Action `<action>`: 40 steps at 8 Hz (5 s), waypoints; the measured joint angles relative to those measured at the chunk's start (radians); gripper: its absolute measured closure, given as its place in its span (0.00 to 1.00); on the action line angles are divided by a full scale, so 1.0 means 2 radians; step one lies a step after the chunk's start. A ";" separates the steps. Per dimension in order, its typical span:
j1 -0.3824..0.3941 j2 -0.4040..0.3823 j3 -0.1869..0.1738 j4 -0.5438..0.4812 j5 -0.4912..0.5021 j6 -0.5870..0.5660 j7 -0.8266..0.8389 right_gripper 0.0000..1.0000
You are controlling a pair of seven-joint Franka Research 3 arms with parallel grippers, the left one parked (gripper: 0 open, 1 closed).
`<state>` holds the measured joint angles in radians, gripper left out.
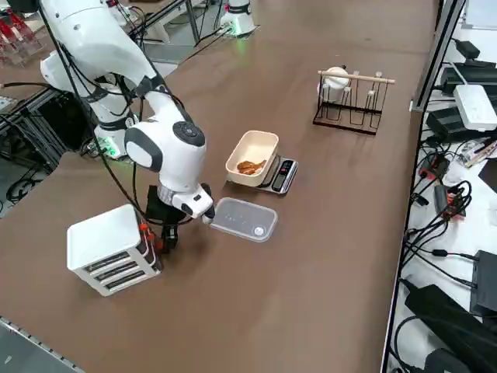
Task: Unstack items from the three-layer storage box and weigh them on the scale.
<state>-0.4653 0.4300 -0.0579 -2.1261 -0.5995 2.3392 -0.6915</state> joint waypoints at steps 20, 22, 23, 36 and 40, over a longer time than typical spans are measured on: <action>0.010 0.002 0.010 0.005 -0.010 0.006 -0.001 0.89; 0.030 0.002 0.012 0.006 -0.007 0.006 0.016 0.89; 0.037 0.002 0.017 0.008 -0.003 0.006 0.022 0.89; 0.061 -0.049 0.048 0.065 0.042 -0.103 0.007 0.11; -0.009 -0.041 0.045 0.040 0.042 -0.076 -0.053 0.17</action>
<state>-0.4825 0.3481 0.0322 -2.0453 -0.5160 2.1864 -0.7972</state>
